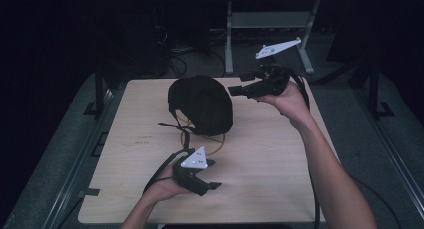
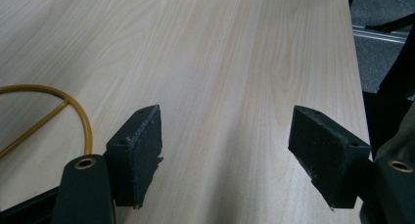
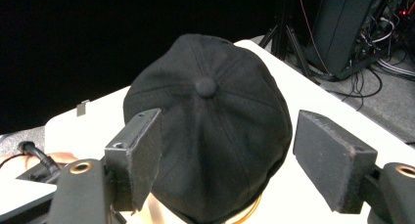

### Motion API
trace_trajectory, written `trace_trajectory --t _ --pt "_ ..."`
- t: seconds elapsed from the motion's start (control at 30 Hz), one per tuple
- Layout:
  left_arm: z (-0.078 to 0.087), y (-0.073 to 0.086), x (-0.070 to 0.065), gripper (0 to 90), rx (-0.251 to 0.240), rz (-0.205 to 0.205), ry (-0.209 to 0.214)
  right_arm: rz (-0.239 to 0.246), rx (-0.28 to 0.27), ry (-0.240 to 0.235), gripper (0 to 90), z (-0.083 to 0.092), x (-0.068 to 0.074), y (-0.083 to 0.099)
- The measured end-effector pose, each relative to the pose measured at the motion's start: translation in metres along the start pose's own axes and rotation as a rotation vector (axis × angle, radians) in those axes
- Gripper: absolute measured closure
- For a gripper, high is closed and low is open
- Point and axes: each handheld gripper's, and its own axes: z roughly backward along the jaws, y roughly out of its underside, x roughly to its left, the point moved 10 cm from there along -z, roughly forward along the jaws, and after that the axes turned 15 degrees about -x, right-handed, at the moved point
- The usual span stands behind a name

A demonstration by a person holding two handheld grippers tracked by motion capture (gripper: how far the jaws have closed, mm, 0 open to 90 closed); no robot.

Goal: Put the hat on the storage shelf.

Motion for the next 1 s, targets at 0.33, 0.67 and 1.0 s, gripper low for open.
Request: trace_trajectory --t 0.33,0.67,1.0 --pt "-0.001 0.001 0.001 27.9 -0.006 0.004 -0.005 -0.01 0.002 0.011 25.8 0.014 -0.005 0.013" --pt "-0.001 0.001 0.002 27.0 -0.008 0.001 -0.01 -0.028 -0.005 0.018 24.7 0.027 -0.008 0.025" --pt "-0.002 0.001 0.002 26.4 -0.002 -0.003 -0.017 -0.039 -0.007 0.033 24.2 0.042 -0.012 0.04"
